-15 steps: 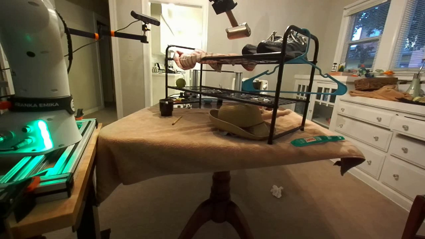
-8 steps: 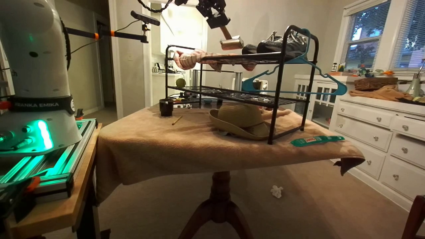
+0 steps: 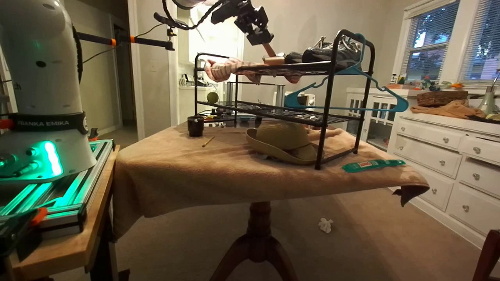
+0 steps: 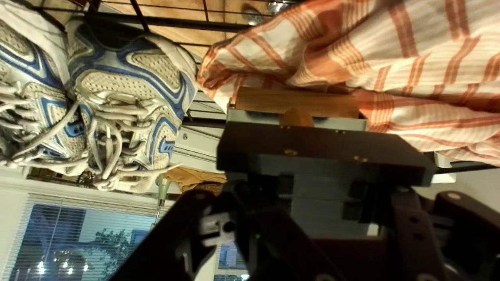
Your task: Use the wooden roller to roll over the sneakers.
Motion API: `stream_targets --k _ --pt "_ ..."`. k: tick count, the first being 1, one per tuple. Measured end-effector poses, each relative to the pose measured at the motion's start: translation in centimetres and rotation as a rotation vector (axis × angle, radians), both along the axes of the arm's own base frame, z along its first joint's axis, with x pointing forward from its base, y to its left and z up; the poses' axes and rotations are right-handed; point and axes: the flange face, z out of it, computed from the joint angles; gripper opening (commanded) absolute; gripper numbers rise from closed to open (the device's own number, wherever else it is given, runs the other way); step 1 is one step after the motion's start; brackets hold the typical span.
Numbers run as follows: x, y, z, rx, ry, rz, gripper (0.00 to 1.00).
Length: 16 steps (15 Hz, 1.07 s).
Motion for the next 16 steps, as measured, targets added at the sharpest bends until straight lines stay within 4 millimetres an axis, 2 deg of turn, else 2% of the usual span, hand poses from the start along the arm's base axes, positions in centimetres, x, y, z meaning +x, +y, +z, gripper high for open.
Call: stream_targets --k 3,7,8,13,16 --pt "0.4 -1.0 -1.8 0.011 0.008 -0.025 0.35" --pt "0.5 -1.4 -1.9 0.023 0.008 -0.030 0.35" --pt "0.5 -1.4 -1.9 0.022 0.009 -0.030 0.59" --pt "0.4 -1.5 -1.9 0.003 0.017 -0.018 0.62" --pt "0.5 -2.0 -1.7 -0.034 0.029 -0.015 0.59"
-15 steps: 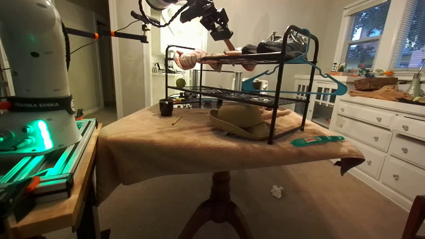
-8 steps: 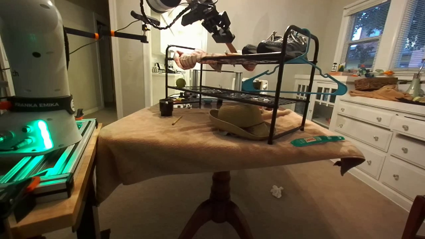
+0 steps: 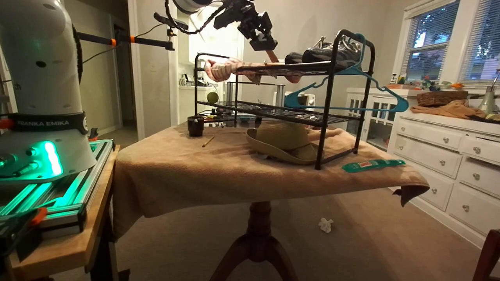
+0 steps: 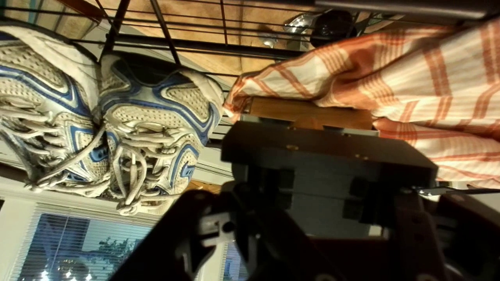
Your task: Use the wooden roller to roll over the sneakers.
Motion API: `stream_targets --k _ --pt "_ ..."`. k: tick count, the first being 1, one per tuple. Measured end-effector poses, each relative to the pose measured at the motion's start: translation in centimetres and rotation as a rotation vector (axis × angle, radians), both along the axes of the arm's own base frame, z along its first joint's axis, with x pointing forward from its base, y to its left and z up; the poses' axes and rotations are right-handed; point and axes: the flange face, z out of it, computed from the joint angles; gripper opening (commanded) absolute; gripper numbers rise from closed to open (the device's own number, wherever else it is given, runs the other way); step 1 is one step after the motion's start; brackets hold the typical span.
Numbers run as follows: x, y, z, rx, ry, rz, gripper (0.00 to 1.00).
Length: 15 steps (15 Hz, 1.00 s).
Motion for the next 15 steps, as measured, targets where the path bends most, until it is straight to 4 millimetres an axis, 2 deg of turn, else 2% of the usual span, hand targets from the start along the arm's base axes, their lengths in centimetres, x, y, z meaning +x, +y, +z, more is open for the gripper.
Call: stream_targets --k 2,4,6,9,15 --pt "0.1 -0.1 0.3 -0.027 0.005 0.003 0.57" --pt "0.3 0.0 0.6 -0.049 0.013 0.007 0.58" --pt "0.4 0.1 1.0 -0.069 0.024 0.009 0.80" --pt "0.5 0.1 1.6 -0.095 0.039 0.011 0.99" --pt "0.2 -0.6 2.1 -0.137 0.081 0.006 1.00"
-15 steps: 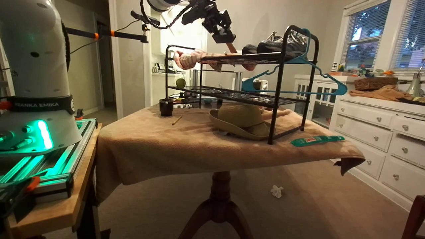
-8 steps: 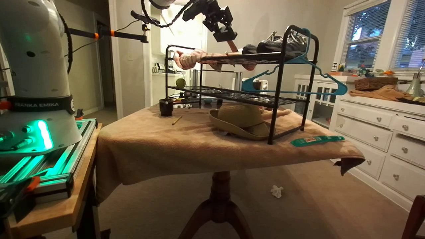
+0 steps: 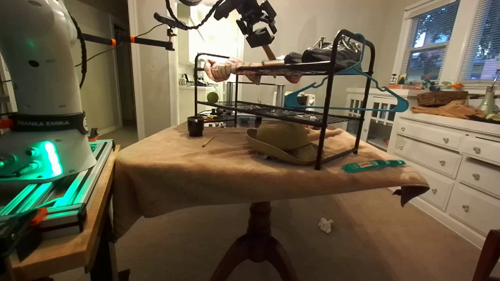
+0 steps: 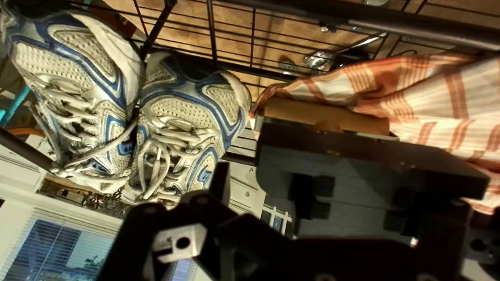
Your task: Use the wooden roller to roll over the sneakers.
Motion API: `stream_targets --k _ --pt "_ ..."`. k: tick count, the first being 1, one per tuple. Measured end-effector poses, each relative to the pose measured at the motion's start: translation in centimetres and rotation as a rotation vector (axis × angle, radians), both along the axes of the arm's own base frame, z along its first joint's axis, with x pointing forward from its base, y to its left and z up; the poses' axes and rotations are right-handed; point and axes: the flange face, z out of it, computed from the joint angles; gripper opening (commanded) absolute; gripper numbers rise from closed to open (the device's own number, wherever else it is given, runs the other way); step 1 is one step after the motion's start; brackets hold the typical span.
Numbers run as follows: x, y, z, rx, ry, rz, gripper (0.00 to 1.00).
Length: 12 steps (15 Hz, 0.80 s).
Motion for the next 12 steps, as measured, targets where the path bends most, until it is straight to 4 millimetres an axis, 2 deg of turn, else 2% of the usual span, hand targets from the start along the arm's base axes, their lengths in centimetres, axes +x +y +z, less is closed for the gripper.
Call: stream_targets --k 12 --pt "0.34 0.37 0.83 0.015 0.059 -0.021 1.00"
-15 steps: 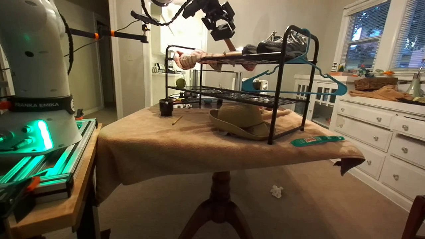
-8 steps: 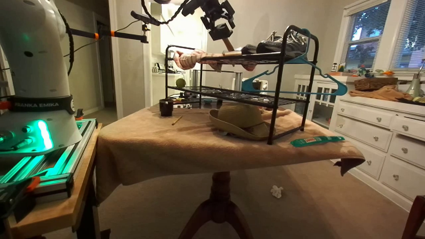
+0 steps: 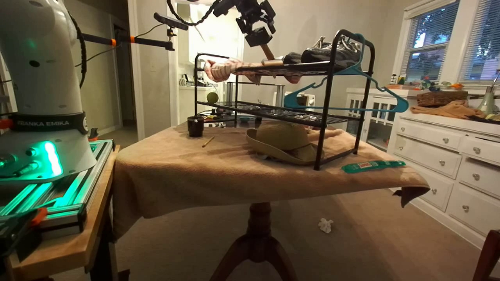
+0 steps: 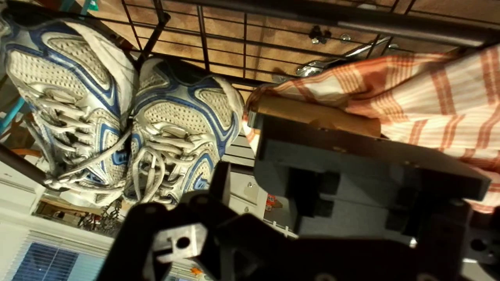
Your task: Use the wooden roller to roll over the sneakers.
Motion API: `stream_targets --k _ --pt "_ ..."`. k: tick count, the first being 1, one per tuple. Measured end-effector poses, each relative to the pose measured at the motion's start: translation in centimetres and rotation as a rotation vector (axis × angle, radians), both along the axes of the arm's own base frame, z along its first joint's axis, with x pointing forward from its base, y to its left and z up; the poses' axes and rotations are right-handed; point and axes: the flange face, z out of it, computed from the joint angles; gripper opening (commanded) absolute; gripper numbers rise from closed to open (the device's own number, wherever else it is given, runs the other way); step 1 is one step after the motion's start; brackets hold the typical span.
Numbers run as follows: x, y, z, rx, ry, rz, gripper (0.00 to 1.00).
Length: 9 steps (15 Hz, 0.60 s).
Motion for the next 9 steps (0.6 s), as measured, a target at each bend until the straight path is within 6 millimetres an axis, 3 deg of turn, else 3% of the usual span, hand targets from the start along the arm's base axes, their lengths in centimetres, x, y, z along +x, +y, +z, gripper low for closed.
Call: stream_targets --k 9 --pt "0.4 -1.8 1.7 0.085 0.095 -0.195 1.00"
